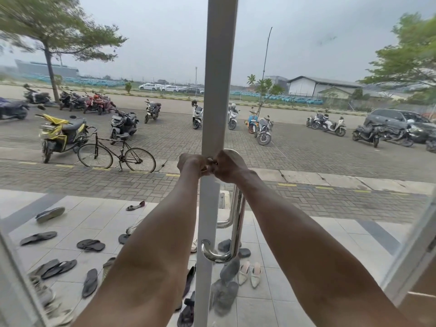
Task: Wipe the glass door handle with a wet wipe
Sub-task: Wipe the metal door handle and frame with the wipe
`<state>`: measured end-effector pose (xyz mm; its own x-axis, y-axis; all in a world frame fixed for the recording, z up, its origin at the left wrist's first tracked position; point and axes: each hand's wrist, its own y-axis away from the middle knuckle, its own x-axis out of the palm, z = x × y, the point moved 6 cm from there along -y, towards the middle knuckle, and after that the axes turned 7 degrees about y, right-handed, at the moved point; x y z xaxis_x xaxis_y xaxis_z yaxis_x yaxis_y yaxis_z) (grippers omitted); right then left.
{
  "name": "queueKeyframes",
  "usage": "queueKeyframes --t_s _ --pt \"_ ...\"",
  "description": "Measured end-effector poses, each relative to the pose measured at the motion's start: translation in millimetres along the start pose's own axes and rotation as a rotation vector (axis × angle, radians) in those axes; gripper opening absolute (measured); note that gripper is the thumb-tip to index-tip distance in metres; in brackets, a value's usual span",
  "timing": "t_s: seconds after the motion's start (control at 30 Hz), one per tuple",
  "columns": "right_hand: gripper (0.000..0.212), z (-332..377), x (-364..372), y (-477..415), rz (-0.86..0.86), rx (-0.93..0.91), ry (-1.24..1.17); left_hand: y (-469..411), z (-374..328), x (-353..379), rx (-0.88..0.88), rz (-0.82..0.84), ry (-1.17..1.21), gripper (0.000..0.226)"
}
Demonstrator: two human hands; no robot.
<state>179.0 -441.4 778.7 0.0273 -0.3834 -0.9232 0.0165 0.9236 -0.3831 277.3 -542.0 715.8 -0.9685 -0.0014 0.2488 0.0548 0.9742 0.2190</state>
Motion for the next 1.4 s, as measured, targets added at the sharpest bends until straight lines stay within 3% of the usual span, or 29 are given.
queueKeyframes --t_s 0.27,0.37,0.47,0.57,0.73,0.93,1.13,1.23,1.4 --pt "0.029 1 -3 13 -0.053 -0.014 -0.018 15 4 1 0.045 -0.001 0.127 0.053" --pt "0.037 -5 -5 16 -0.046 -0.016 -0.033 19 7 0 -0.040 0.032 0.090 0.031" --pt "0.031 -14 -5 17 -0.002 -0.003 -0.046 25 8 1 -0.072 0.081 -0.055 0.041" --pt "0.030 -19 -4 16 0.025 -0.013 -0.051 31 6 5 -0.079 0.122 -0.116 0.025" --pt "0.033 -15 0 6 0.034 0.001 -0.029 -20 15 1 -0.079 0.059 -0.101 0.045" --pt "0.030 -11 1 7 -0.035 0.001 -0.003 -30 14 0 -0.046 -0.011 -0.077 0.044" --pt "0.028 -20 1 15 -0.030 -0.005 -0.039 4 8 8 -0.117 0.081 -0.218 0.044" --pt "0.024 -27 -1 20 -0.003 -0.023 -0.037 26 4 13 -0.143 0.152 -0.374 0.018" --pt "0.024 -38 -7 23 0.018 -0.010 -0.086 28 3 20 -0.156 0.150 -0.385 0.018"
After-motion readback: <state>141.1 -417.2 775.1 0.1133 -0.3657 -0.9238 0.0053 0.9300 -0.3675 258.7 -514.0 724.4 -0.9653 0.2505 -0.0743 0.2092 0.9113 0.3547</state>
